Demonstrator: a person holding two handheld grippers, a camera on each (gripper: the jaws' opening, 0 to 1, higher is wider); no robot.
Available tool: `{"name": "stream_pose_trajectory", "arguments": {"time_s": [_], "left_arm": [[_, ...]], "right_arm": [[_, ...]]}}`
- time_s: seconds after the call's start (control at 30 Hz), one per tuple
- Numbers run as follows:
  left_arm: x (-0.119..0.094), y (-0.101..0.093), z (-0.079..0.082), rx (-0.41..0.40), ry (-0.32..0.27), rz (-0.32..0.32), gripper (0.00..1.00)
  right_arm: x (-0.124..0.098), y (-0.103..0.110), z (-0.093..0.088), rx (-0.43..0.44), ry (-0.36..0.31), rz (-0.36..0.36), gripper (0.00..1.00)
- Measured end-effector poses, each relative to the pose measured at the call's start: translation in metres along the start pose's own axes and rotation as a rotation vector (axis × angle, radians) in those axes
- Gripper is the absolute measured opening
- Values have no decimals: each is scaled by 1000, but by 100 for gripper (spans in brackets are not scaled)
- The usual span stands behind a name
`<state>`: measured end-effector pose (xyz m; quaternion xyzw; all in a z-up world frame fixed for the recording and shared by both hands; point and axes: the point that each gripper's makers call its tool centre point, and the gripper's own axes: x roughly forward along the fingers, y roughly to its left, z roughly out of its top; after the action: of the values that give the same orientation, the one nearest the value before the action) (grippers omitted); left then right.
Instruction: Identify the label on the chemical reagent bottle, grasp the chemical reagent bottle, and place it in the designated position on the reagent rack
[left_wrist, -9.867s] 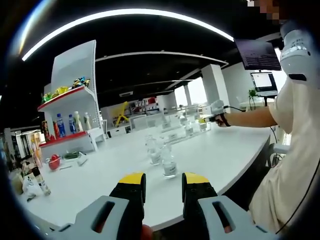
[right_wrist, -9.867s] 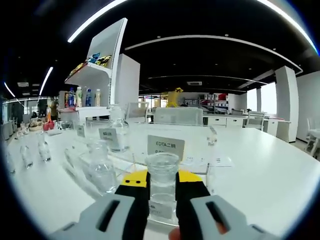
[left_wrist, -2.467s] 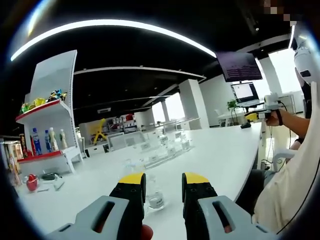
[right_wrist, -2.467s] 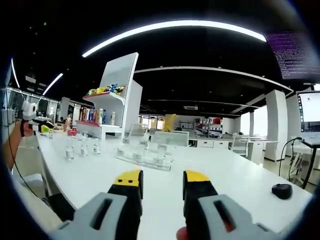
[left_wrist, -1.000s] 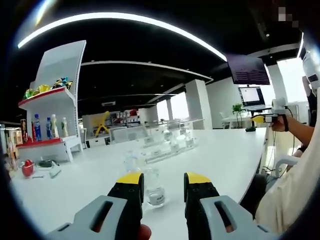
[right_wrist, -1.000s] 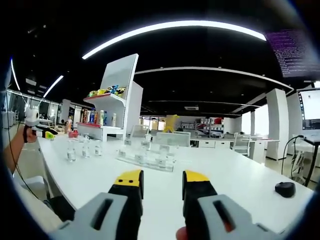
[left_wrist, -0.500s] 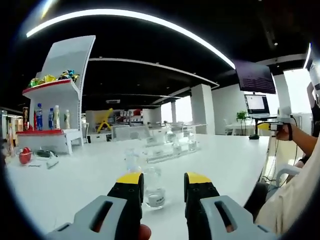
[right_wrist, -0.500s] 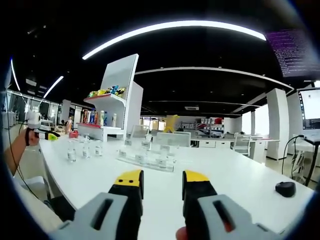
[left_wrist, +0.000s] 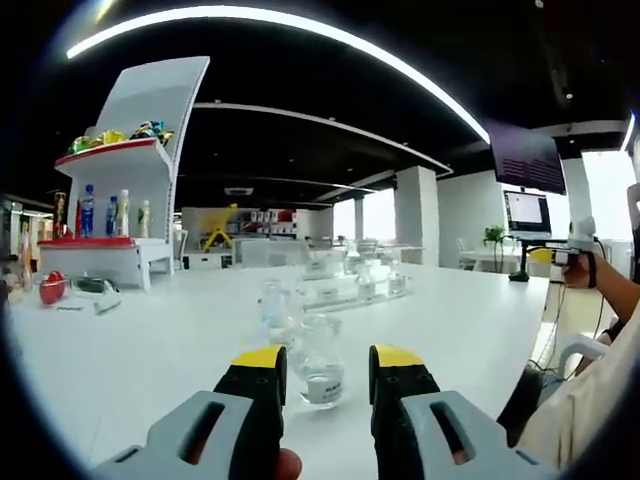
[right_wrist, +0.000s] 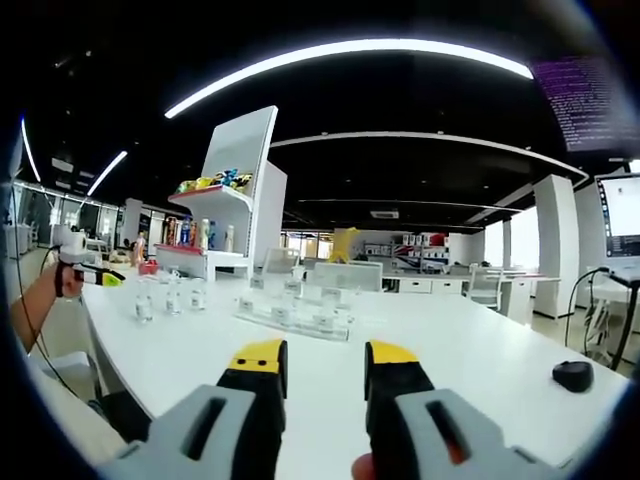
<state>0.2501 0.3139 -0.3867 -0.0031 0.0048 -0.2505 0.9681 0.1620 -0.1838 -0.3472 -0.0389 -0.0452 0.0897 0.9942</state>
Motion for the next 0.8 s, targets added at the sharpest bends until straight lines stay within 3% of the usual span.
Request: {"name": "stream_pose_trajectory", "arguments": {"time_s": [0.47, 0.8], "left_arm": [[21, 3, -19, 15, 25, 1, 34], [31, 3, -20, 8, 17, 2, 34]], "right_arm": [[2, 1, -6, 6, 11, 4, 30], [3, 0, -14, 12, 26, 5, 30]]}}
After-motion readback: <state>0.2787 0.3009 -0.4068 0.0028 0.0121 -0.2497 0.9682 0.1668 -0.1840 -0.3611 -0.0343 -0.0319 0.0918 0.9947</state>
